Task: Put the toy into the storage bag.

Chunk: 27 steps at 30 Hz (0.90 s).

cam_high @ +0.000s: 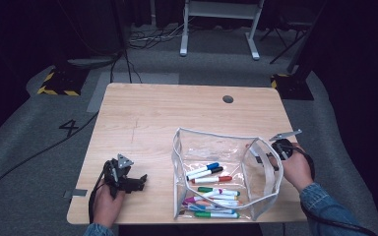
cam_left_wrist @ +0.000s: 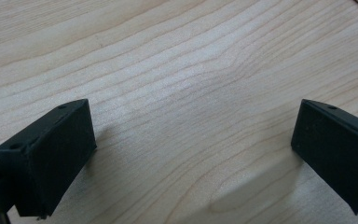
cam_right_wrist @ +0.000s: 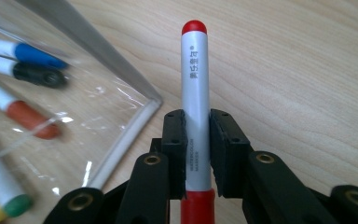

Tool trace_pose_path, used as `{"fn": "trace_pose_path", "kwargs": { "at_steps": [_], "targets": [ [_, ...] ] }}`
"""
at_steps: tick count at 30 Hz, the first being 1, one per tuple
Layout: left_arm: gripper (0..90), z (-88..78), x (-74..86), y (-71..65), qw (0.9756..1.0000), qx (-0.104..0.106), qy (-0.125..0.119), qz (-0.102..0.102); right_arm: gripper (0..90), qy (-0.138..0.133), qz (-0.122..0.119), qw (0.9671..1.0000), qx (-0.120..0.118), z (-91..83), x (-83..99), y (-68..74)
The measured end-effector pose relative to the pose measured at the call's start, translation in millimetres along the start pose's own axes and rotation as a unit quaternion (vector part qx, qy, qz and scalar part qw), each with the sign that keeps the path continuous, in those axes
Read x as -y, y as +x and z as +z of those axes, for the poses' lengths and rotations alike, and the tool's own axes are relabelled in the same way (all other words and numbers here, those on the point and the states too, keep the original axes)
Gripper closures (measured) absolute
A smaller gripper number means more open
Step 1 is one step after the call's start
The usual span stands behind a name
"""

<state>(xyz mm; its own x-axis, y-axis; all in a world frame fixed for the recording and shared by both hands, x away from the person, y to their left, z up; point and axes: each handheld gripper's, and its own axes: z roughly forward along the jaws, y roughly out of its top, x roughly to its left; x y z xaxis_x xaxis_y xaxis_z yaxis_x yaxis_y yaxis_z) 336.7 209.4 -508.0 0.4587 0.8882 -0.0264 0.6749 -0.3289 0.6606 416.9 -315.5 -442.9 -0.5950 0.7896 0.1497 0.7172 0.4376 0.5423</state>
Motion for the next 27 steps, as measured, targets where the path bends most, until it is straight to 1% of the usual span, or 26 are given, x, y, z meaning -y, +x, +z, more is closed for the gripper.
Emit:
{"fn": "trace_pose_path", "kwargs": {
  "at_steps": [2,5,10,18,21,27],
  "targets": [
    [0.0,0.1,-0.2,0.0,1.0,0.0,0.0,0.0,77.0,-0.017,-0.003,0.9998,-0.008,-10.3,-2.7,0.1],
    [0.0,0.4,-0.7,0.5,1.0,-0.002,-0.001,0.003,77.0,-0.029,0.001,0.9995,-0.015,-27.3,-6.9,3.1],
    [0.0,0.6,-0.9,0.2,1.0,0.0,0.001,0.0,77.0,-0.047,-0.009,0.9988,-0.013,-52.5,-13.7,9.9],
    [0.0,1.0,-0.7,-0.5,1.0,-0.003,-0.002,-0.002,77.0,-0.076,-0.034,0.9965,-0.009,-91.1,-27.4,25.8],
    [0.0,1.1,-0.9,-0.5,1.0,-0.003,-0.002,-0.002,77.0,-0.083,-0.043,0.9955,-0.012,-102.5,-31.9,32.4],
    [0.0,1.2,-0.9,-0.5,1.0,-0.003,-0.002,-0.002,77.0,-0.096,-0.07,0.9928,-0.012,-124.4,-43.4,48.5]
  ]
}}
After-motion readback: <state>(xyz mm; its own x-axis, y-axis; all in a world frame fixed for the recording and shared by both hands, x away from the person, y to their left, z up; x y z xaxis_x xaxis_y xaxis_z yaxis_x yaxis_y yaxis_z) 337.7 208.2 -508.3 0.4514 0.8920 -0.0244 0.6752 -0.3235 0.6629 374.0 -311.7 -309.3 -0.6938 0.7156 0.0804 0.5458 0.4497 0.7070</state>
